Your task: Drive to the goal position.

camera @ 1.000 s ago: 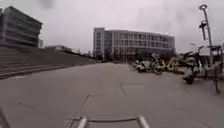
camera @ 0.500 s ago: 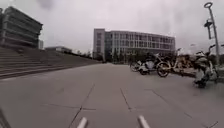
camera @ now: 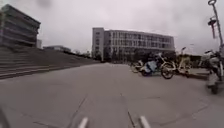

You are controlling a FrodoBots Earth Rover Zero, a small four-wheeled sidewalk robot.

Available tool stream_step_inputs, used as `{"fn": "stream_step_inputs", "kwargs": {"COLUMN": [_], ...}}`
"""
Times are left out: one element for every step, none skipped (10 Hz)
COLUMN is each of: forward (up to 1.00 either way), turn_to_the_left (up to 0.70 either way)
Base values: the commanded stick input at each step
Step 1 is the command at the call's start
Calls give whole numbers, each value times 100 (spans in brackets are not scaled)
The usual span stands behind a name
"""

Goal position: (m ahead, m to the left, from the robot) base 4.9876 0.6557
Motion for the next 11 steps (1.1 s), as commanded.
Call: {"fn": "stream_step_inputs", "kwargs": {"forward": [100, 100, 100, 100, 100, 100, 100, 100, 100, 100, 100], "turn_to_the_left": [0, 0, 0, 0, 0, 0, 0, 0, 0, 0, 0]}}
